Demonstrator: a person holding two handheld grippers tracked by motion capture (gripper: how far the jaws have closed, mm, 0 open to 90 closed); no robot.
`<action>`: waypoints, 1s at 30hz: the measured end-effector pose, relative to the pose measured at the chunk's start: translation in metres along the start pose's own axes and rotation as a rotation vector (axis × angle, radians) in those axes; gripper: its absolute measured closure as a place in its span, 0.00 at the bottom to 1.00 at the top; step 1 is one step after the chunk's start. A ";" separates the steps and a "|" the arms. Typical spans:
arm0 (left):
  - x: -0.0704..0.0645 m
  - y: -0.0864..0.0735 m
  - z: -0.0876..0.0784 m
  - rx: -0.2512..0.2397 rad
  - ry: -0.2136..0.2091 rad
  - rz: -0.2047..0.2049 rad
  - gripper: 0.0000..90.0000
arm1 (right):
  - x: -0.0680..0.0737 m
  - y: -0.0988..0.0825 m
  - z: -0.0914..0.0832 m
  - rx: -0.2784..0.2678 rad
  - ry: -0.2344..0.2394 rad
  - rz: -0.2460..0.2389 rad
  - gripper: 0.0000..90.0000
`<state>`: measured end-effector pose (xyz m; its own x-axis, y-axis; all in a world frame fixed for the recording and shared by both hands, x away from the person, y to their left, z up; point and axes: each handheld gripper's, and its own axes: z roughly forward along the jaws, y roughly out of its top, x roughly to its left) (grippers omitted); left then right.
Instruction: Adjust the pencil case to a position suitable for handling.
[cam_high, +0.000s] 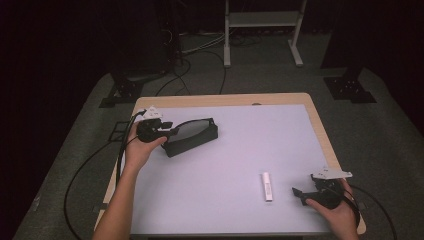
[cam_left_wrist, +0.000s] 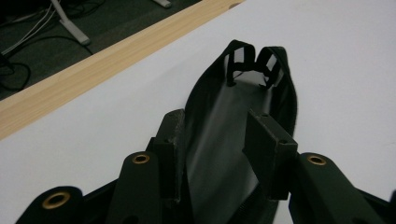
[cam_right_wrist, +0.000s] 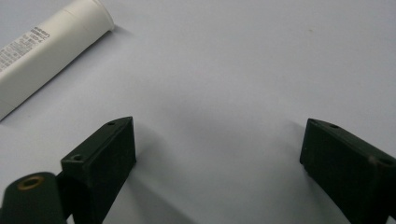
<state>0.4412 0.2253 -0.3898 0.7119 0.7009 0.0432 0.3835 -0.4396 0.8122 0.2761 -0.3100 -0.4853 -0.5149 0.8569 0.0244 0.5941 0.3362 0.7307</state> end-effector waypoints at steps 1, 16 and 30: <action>0.001 0.001 0.002 0.003 -0.001 -0.002 0.65 | 0.000 0.000 0.000 0.000 0.000 0.000 0.11; 0.014 0.009 0.027 0.024 0.005 0.005 0.66 | 0.000 0.000 0.000 0.000 0.000 0.000 0.11; 0.014 0.010 0.053 0.075 -0.014 0.003 0.71 | 0.000 0.000 0.000 0.000 0.001 0.001 0.11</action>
<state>0.4869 0.2009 -0.4120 0.7211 0.6919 0.0365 0.4240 -0.4824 0.7665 0.2761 -0.3102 -0.4853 -0.5154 0.8566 0.0257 0.5942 0.3356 0.7310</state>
